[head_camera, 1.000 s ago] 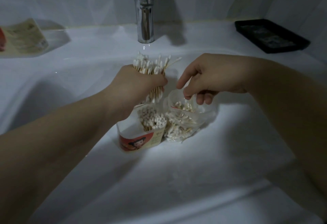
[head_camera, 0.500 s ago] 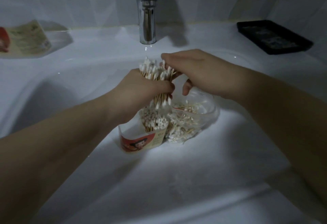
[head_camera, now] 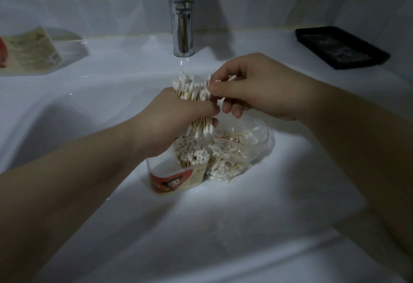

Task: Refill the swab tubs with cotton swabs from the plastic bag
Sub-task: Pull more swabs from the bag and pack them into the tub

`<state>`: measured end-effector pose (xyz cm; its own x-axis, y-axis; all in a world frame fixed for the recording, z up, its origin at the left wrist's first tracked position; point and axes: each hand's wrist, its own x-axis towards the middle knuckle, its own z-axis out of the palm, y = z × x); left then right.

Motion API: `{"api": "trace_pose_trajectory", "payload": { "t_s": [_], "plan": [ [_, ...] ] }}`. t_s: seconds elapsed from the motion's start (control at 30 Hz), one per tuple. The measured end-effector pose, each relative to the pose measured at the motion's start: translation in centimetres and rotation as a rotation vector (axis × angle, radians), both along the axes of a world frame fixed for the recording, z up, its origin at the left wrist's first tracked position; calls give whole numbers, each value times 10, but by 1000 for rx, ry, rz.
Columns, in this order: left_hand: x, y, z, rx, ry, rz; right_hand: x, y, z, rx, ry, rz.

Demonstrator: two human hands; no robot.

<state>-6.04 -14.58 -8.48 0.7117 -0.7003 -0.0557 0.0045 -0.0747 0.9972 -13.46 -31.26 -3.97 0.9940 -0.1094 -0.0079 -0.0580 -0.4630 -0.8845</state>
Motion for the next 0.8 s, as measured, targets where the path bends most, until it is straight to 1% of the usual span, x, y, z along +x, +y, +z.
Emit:
{"api": "trace_pose_trajectory", "payload": {
  "t_s": [0.17,0.37,0.53,0.63,0.67,0.73,0.77,0.8],
  "plan": [
    [-2,-1,1,-34,27,43,3,-2,0,119,-22,-29],
    [-5,-2,0,-44,112,30,0,-4,3,59,-28,-36],
    [-4,-1,0,-1,95,13,1,0,-3,32,-58,-68],
    [-3,-1,2,14,99,15,4,5,-5,75,-84,-125],
    [-2,-1,2,9,101,-2,6,7,-6,56,-89,-142],
    [-3,0,4,-17,120,-61,6,15,-5,-110,-64,-141],
    [-4,0,5,-30,121,-97,4,20,-5,-184,-49,-117],
    [-6,1,5,-40,112,-123,3,24,-5,-212,-30,-81]
  ]
}}
